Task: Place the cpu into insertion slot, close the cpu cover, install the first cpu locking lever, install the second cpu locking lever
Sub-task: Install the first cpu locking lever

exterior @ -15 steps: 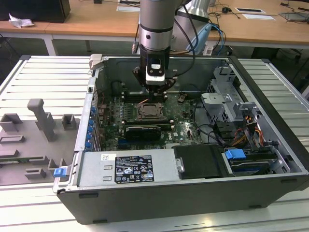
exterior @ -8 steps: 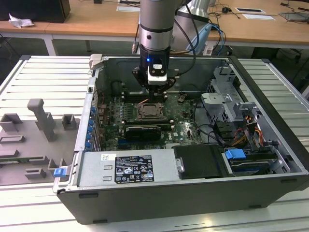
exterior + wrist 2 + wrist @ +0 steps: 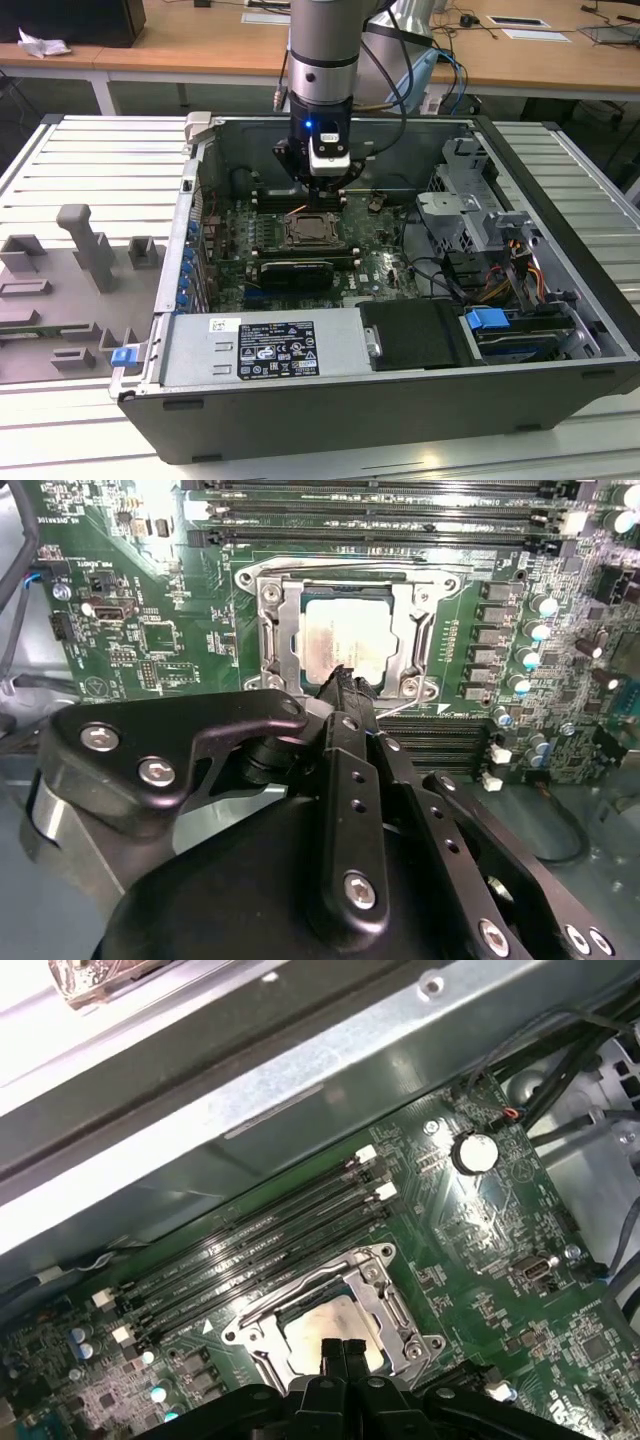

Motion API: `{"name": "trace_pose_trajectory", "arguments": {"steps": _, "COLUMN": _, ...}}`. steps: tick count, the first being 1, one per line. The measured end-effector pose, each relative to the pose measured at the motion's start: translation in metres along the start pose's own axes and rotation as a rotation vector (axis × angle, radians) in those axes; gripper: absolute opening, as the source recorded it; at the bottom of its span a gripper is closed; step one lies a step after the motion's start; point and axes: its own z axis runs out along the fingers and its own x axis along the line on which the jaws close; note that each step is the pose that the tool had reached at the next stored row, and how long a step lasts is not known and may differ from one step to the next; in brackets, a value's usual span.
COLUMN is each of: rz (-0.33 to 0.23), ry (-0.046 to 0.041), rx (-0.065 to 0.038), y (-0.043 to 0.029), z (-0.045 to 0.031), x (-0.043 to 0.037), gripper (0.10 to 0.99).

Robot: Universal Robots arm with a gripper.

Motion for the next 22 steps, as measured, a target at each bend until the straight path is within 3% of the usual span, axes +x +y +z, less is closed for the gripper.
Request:
{"name": "trace_pose_trajectory", "arguments": {"steps": 15, "rz": -0.123, "ry": 0.0027, "rx": -0.001, "y": 0.0000, "z": 0.0000, "x": 0.0000, "gripper": 0.106}}
{"name": "trace_pose_trajectory", "arguments": {"steps": 22, "rz": -0.205, "ry": 0.0044, "rx": -0.002, "y": 0.0000, "z": 0.0000, "x": 0.0000, "gripper": 0.106}}
